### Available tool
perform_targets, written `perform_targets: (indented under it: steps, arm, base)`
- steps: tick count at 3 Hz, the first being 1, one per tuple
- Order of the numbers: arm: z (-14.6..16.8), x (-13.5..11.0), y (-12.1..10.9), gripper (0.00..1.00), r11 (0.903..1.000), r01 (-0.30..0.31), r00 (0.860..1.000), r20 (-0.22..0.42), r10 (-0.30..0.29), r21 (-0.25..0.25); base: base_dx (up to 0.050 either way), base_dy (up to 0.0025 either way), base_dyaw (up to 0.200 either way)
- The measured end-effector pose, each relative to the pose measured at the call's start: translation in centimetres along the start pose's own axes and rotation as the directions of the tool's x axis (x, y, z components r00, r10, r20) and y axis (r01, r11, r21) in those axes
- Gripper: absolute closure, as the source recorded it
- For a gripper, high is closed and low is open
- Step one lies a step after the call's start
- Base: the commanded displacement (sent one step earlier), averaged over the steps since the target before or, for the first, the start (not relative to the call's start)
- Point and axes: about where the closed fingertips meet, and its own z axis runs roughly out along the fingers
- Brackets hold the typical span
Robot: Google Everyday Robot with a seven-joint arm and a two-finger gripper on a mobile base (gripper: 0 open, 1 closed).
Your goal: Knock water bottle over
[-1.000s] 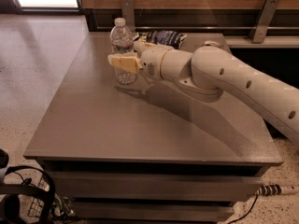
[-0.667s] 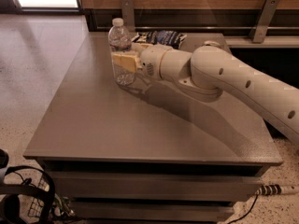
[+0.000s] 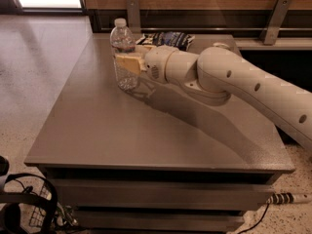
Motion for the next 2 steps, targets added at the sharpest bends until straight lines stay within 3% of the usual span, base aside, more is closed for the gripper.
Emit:
perform_targets:
  steps: [1, 2]
  arm:
    - [-0.5, -1.7, -0.4, 1.00, 0.9983, 0.047, 0.998, -0.046, -0.049, -0.035]
    - [-1.4, -3.8, -0.5, 1.00, 0.9890, 0.107, 0.984, -0.132, -0.120, -0.102]
  base:
    - [0.000, 0.00000, 0.000]
    - [0.000, 0.00000, 0.000]
